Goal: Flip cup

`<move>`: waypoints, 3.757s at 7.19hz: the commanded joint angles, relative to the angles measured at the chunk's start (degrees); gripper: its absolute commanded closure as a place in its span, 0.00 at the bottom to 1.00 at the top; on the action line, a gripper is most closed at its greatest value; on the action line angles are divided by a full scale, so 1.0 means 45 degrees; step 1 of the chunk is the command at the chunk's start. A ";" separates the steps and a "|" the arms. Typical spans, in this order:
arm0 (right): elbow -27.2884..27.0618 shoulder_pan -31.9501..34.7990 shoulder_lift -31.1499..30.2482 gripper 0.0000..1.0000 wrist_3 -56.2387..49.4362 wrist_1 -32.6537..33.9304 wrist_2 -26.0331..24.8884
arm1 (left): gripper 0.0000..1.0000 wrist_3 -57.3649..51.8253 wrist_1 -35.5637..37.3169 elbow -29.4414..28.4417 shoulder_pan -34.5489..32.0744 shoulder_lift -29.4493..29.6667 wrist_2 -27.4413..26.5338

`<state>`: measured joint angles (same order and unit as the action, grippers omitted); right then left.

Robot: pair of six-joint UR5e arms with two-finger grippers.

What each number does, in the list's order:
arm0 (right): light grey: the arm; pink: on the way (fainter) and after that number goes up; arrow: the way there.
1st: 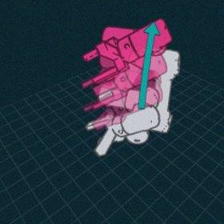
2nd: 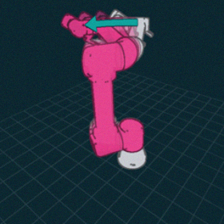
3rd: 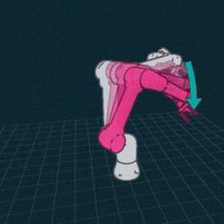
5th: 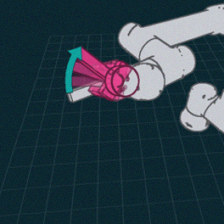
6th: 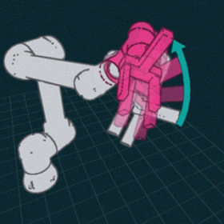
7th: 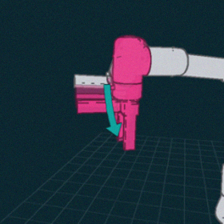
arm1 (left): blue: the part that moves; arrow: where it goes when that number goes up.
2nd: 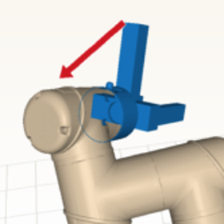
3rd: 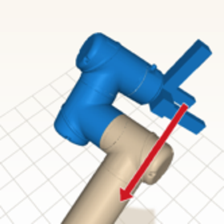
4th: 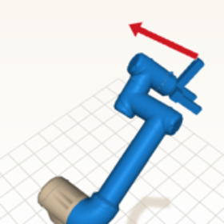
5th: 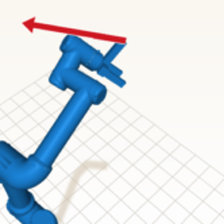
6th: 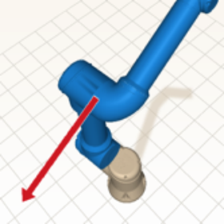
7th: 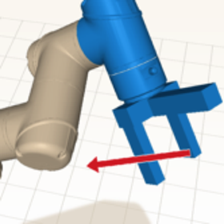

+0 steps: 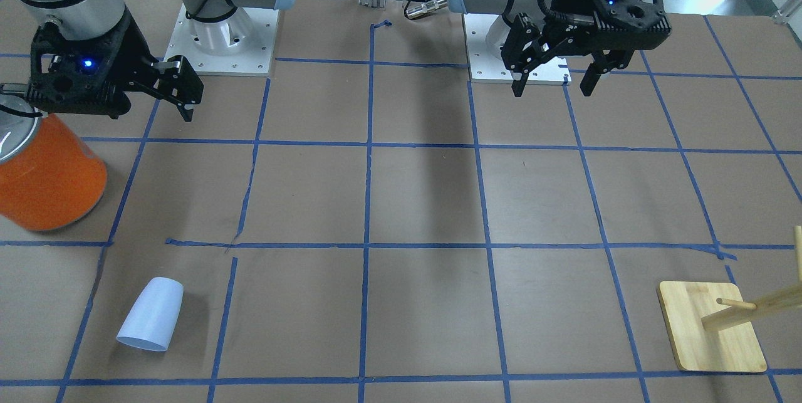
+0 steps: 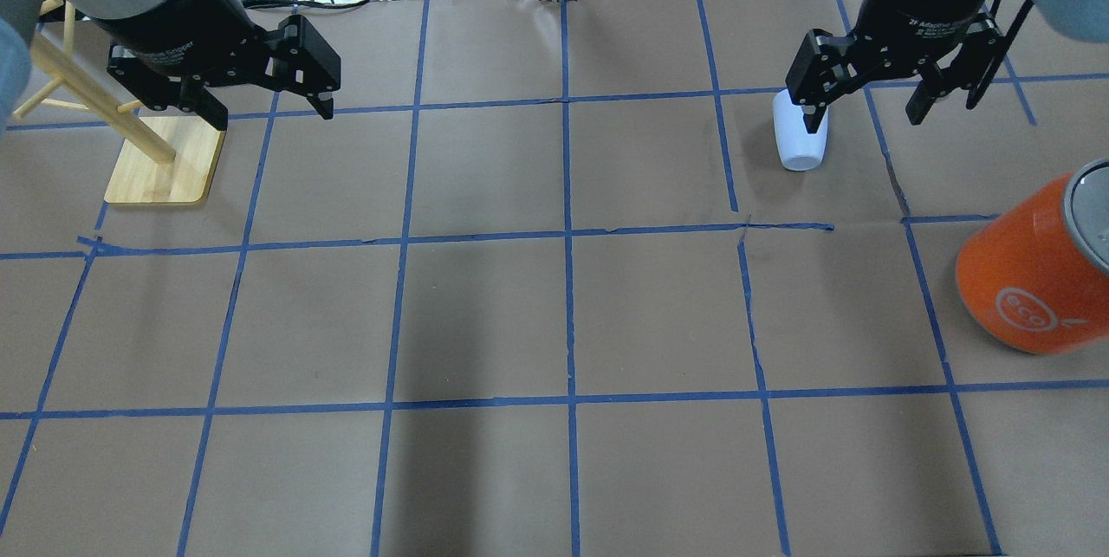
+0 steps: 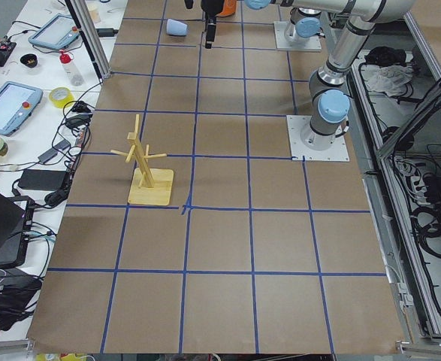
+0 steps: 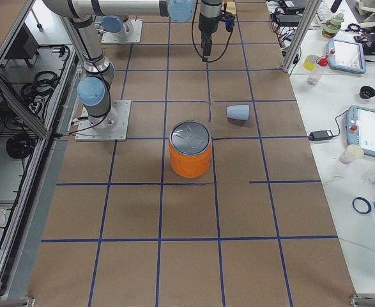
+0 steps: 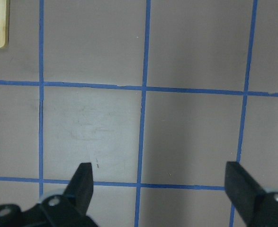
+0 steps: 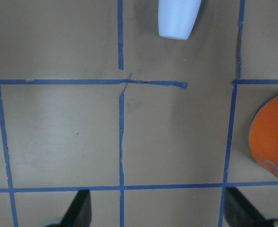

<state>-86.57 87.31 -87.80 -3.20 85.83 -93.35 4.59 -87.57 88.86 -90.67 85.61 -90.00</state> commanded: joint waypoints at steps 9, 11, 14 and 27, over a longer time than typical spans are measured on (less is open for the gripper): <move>-0.0001 -0.0124 0.0000 0.00 0.0183 0.0400 0.0575 | 0.00 0.0015 0.0007 0.0000 -0.0008 0.0000 0.0000; -0.0001 -0.0377 0.0000 0.00 0.0105 0.0264 0.0274 | 0.00 -0.0005 0.0007 0.0000 -0.0008 0.0000 0.0000; -0.0001 -0.0417 0.0039 0.00 0.0009 0.0400 0.0391 | 0.00 -0.0005 0.0007 0.0000 -0.0008 0.0000 0.0000; -0.0509 -0.1335 0.7478 0.00 0.0086 1.0202 0.0334 | 0.00 -0.0005 -0.0012 0.0000 -0.0008 0.0000 0.0000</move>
<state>-89.05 81.36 -56.03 -2.78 129.71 -91.66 4.63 -87.56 88.86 -90.68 85.61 -90.00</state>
